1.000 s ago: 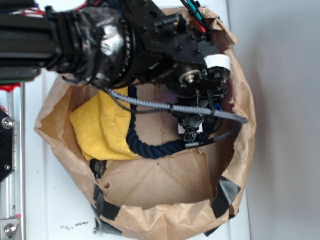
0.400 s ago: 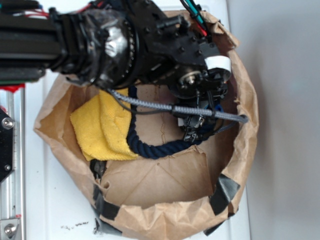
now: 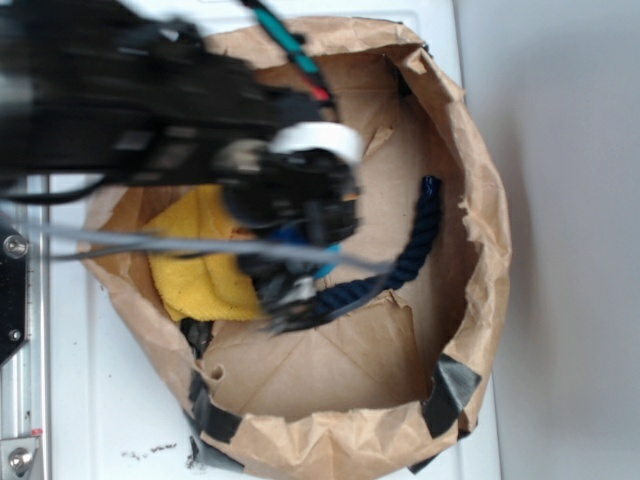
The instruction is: Grab the blue ball.
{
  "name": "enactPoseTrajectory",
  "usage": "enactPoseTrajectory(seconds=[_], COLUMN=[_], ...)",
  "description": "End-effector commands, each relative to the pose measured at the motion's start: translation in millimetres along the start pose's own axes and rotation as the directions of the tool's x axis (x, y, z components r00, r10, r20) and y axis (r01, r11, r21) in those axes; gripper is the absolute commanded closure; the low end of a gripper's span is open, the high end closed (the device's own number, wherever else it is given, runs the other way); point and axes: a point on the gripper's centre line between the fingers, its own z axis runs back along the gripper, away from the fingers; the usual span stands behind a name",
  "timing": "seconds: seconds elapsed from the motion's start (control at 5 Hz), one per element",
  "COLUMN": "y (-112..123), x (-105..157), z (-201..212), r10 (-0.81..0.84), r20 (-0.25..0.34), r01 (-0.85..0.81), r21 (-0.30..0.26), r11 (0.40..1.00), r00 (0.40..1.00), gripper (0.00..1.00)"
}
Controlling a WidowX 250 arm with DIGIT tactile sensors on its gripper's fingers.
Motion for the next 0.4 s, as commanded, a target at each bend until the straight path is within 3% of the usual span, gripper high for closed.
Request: enactPoseTrajectory(seconds=[0.0, 0.2], y=[-25, -27], x=[24, 37], z=[93, 114], r10=[-0.037, -0.046], r20=[0.094, 0.146], r01=[0.041, 0.057], r21=[-0.040, -0.071], r11=[0.998, 0.996], r00=[0.995, 0.988], gripper=[1.00, 1.00])
